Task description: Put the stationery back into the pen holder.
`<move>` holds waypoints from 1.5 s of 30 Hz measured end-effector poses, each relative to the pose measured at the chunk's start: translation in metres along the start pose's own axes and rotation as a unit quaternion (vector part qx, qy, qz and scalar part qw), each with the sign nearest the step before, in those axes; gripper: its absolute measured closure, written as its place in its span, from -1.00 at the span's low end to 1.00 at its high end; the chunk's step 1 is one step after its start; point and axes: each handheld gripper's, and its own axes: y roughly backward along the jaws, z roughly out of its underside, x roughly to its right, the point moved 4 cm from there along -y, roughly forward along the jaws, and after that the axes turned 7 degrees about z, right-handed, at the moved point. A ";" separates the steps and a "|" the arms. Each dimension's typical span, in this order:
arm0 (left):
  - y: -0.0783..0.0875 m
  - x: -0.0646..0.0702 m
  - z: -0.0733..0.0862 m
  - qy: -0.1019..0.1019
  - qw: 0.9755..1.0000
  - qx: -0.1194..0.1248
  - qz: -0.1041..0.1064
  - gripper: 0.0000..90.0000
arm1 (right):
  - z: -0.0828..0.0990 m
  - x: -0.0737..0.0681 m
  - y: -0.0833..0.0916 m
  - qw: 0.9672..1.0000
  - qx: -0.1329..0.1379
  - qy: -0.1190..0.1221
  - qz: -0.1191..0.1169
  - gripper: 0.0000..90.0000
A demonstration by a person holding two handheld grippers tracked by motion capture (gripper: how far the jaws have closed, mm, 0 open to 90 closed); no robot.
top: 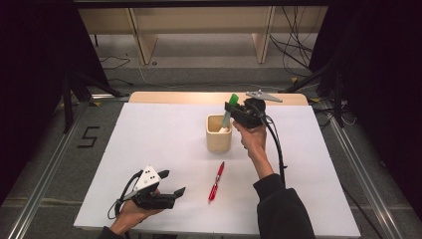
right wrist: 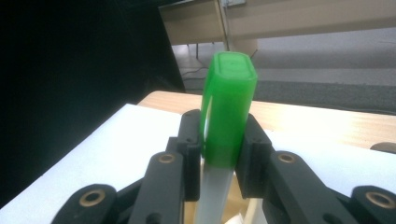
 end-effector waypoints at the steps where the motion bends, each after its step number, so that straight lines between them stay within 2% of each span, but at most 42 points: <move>1: 0.000 0.000 0.000 0.000 1.000 0.000 -0.001 -0.58 | 0.001 0.000 -0.001 1.000 -0.001 0.003 0.002 0.67; 22: 0.000 -0.001 0.000 -0.002 1.000 -0.001 -0.002 -0.58 | 0.011 -0.003 -0.014 0.999 -0.020 0.024 0.016 0.66; 42: 0.001 -0.001 0.000 -0.004 1.000 -0.003 -0.003 -0.58 | 0.020 -0.002 -0.022 0.998 -0.040 0.030 0.024 0.65; 43: 0.001 -0.001 0.000 -0.003 1.000 -0.002 -0.003 -0.58 | 0.021 -0.002 -0.023 0.998 -0.044 0.030 0.024 0.63; 44: 0.001 -0.002 0.000 -0.001 1.000 -0.001 -0.003 -0.58 | 0.022 -0.001 -0.025 0.998 -0.057 0.017 0.013 0.19; 45: 0.001 -0.002 0.000 -0.001 1.000 -0.001 -0.003 -0.58 | 0.022 -0.001 -0.025 0.998 -0.057 0.017 0.013 0.19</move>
